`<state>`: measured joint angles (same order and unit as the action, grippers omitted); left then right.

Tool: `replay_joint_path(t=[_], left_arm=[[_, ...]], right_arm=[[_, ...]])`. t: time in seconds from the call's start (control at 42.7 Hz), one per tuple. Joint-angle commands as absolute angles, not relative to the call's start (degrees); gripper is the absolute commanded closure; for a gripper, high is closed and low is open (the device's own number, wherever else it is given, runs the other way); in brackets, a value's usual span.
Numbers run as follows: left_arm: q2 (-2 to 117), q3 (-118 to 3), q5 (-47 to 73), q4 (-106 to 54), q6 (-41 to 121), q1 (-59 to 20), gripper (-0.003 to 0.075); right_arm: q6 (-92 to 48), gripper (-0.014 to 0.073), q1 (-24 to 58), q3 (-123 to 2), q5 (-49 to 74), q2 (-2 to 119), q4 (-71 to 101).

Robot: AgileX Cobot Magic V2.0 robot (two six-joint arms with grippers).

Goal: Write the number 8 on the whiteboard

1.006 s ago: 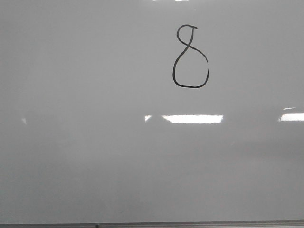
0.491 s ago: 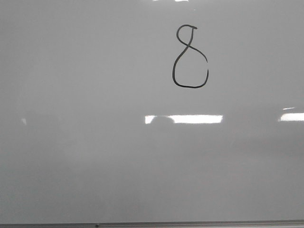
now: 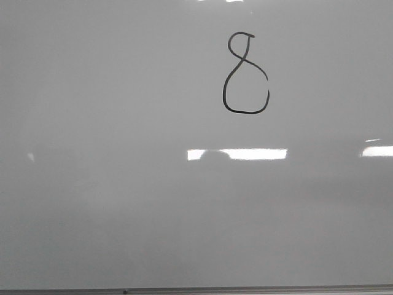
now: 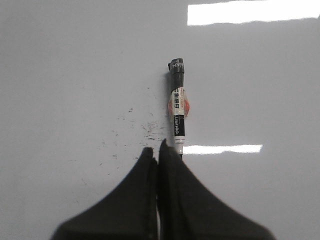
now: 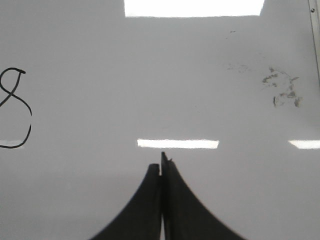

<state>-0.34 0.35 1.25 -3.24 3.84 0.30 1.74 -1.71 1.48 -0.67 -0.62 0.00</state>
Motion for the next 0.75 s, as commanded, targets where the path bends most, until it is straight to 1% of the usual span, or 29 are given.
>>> replay_joint_path(t=[0.0, 0.117, 0.725], left_arm=[[-1.1, 1.1, -3.5, -3.8, 3.8, 0.0, 0.0741], [-1.1, 1.1, -3.5, -3.8, 3.8, 0.0, 0.0741], [-1.1, 1.1, -3.5, -3.8, 3.8, 0.0, 0.0741]], right_arm=[[1.7, 0.0662, -2.4, 1.4, -5.8, -1.6, 0.0], [1.7, 0.0662, -3.6, 1.4, -5.8, -1.6, 0.0], [1.7, 0.0662, -3.6, 1.4, -5.8, -1.6, 0.0]])
